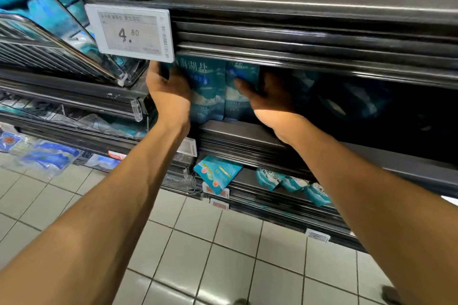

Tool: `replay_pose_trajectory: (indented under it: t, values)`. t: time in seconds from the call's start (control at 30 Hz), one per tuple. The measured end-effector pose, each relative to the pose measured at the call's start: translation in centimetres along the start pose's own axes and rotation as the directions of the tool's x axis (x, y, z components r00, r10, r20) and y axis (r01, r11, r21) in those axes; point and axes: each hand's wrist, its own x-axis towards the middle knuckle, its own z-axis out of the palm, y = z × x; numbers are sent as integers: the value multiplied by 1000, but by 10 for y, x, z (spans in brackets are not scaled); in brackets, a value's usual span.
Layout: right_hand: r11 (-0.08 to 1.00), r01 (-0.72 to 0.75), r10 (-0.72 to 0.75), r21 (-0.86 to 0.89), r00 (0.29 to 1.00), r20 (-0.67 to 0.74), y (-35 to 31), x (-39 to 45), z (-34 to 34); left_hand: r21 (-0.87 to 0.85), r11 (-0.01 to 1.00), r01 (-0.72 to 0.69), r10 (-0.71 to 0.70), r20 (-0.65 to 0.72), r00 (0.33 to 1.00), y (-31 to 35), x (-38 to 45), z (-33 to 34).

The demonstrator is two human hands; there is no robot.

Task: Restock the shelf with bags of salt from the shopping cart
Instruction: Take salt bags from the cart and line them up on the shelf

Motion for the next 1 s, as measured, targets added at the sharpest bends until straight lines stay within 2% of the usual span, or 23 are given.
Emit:
replay_pose_trajectory:
  t: [0.13,0.2,0.43,0.6,0.8,0.9,1.0]
  values:
    - [993,61,-68,-102,995,-70,6,-9,-8,66,996,-64,64,-6,998,-2,-3,-3]
    - [991,86,-92,-105,994,-59,8,-15,-11,75,993,-87,87,8,996,-5,-7,-4]
    - [995,25,-26,-92,1000,-10,11,-21,-11,56,994,-92,92,9,996,-8,-37,-10]
    - [991,-58,57,-119,998,-15,17,-44,-21,129,984,-123,124,3,992,1,-71,-23]
    - [989,-108,104,-97,994,-41,19,-102,-54,222,974,-51,52,2,999,22,-130,-39]
    - [999,-46,45,-5,997,-63,15,-154,-85,208,978,5,-24,91,996,35,-173,-37]
    - [990,-97,108,101,989,-103,9,-216,-125,212,975,70,-126,264,956,56,-221,-25]
